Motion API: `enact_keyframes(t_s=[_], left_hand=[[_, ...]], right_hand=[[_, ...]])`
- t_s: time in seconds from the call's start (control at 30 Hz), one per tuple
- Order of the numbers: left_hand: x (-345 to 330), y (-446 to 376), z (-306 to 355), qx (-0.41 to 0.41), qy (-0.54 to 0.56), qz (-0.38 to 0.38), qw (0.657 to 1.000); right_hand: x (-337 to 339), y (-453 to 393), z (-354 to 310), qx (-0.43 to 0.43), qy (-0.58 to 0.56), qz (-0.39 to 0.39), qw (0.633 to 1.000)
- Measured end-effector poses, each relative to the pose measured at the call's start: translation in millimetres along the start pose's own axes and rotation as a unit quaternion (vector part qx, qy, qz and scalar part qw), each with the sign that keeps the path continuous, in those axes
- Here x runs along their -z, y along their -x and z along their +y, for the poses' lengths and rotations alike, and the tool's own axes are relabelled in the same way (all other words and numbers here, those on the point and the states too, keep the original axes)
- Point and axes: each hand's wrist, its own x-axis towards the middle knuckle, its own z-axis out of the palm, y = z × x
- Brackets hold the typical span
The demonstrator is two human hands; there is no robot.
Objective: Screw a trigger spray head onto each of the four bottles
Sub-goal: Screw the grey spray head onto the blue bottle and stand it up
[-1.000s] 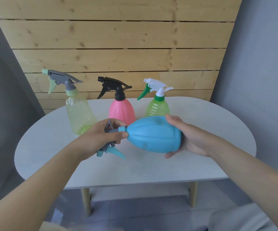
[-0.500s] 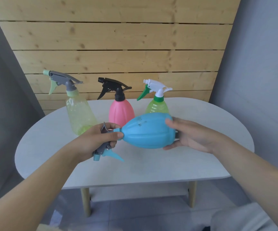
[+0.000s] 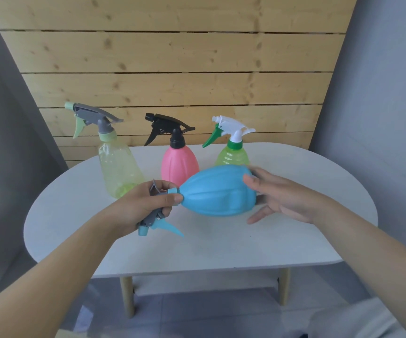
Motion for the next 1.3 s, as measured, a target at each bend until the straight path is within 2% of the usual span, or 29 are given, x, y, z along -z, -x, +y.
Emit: enact_keyframes(t_s=[0.07,0.13,0.27,0.37,0.47,0.53,0.63,0.8,0.87,0.97,1.03,1.17,1.3], left_hand=[[-1,-1,0,0.0,0.014,0.006,1.0],[0,-2,0,-0.007,0.009,0.011,1.0],[1,-1,1,-0.039,-0.018,-0.015,0.999],[-2,0,-1,-0.049,-0.024,-0.026,0.998],[-3,-1,-1,-0.046,-0.019,-0.014,0.999],[-3,-1,-1,-0.048,-0.012,-0.004,0.999],[-3,-1,-1,-0.05,-0.019,0.006,0.999],[-5,-1,-4,-0.053,-0.029,0.003,0.998],[-5,-1,-6,-0.052,-0.037,0.014,0.998],[0,-2,-7,-0.038,-0.037,0.024,0.998],[4,-2,-6,-0.034,-0.038,0.021,0.998],[6,-1,-7,-0.039,-0.033,0.016,0.999],[5,1,-8,-0.05,-0.015,0.01,0.999]], right_hand=[[4,0,2,0.039,-0.035,-0.004,0.999],[7,-1,5,0.049,-0.014,0.015,0.999],[3,0,5,-0.028,0.076,0.057,0.995],[3,-1,8,-0.063,0.078,0.032,0.994],[6,2,6,-0.023,-0.009,-0.025,0.999],[9,3,6,0.004,-0.026,-0.038,0.999],[9,3,6,0.014,-0.002,-0.012,1.0],[1,0,9,-0.018,0.088,0.072,0.993],[0,-1,12,-0.008,0.068,0.051,0.996],[3,3,9,-0.009,0.004,-0.033,0.999],[7,5,9,-0.005,0.014,-0.049,0.999],[5,5,8,0.007,0.072,-0.006,0.997],[-1,2,9,0.031,0.038,0.032,0.998]])
